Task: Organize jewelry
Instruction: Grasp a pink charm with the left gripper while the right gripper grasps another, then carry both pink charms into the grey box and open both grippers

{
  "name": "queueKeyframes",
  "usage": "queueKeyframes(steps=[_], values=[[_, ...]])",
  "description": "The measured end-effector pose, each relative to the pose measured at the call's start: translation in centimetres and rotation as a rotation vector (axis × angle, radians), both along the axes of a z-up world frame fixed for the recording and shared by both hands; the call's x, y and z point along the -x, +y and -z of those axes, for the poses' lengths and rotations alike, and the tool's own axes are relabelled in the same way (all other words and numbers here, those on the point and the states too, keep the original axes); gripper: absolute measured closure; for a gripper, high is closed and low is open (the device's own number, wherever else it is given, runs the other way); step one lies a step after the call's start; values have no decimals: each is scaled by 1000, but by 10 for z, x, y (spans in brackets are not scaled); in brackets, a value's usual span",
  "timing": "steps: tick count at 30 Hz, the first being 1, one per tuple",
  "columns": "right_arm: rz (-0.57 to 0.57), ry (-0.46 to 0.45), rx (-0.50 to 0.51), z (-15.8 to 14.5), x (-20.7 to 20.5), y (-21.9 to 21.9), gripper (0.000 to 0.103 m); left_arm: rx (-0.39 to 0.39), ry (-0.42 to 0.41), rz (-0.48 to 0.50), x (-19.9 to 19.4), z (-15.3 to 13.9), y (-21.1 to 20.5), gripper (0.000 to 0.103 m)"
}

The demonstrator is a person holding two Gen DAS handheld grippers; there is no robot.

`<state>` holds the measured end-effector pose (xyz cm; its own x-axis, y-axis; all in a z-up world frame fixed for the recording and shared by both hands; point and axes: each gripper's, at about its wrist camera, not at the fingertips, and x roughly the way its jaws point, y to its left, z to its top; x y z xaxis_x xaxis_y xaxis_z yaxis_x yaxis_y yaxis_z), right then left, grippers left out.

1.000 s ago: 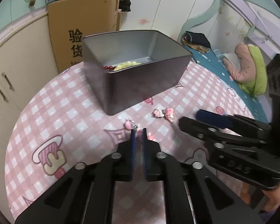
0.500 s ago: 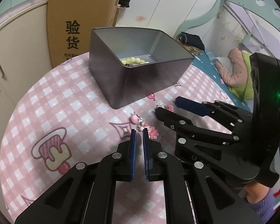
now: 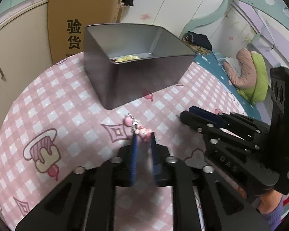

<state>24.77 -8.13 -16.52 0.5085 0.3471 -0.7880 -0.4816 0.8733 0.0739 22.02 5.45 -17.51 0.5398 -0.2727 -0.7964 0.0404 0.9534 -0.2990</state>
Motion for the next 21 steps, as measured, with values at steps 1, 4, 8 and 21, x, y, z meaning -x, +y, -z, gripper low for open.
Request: queueKeyframes(steps=[1, 4, 8, 21], values=[[8, 12, -11, 0, -1, -5, 88, -4, -12, -6, 1, -2, -1, 53], [24, 14, -24, 1, 0, -13, 88, -75, -58, -42, 3, -6, -8, 33], [41, 20, -43, 1, 2, -21, 88, -98, -27, -55, -5, 0, -13, 33], [121, 50, -117, 0, 6, -55, 88, -277, -50, -52, -17, 4, -24, 90]])
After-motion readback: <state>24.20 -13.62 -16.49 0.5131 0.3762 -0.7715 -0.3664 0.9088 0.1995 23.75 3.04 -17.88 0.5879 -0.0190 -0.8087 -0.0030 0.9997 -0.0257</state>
